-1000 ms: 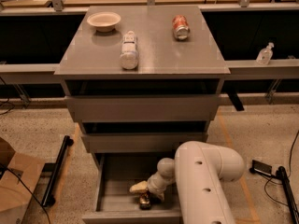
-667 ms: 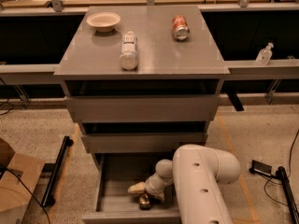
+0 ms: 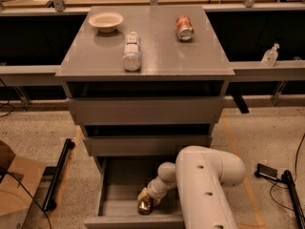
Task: Pick orange can from bottom drawer and place on counter
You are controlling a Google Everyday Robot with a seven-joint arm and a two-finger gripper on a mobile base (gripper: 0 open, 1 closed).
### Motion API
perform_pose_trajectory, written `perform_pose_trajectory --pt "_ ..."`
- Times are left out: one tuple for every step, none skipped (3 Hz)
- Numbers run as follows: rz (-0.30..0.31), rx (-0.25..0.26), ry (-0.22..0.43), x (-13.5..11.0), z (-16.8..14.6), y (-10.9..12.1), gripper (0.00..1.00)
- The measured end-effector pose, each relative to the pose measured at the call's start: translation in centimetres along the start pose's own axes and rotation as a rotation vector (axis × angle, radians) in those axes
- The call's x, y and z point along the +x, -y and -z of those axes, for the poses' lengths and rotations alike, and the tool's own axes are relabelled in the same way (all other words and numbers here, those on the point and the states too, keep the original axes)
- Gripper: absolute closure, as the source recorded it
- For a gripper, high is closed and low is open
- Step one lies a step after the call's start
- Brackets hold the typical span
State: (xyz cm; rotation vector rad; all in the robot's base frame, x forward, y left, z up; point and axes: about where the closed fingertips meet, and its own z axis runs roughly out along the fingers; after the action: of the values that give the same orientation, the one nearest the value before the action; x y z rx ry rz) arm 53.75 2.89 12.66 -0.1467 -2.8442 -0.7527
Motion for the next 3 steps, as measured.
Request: perform_pose_trajectory --pt "0.0 0.0 0.0 0.0 0.0 0.0 0.73" --pt "-0.004 0.001 0.003 -0.8 -0.2 -0.9 0.95" --pt "0.035 -0.028 0.0 -2.8 3.5 -2.3 1.0"
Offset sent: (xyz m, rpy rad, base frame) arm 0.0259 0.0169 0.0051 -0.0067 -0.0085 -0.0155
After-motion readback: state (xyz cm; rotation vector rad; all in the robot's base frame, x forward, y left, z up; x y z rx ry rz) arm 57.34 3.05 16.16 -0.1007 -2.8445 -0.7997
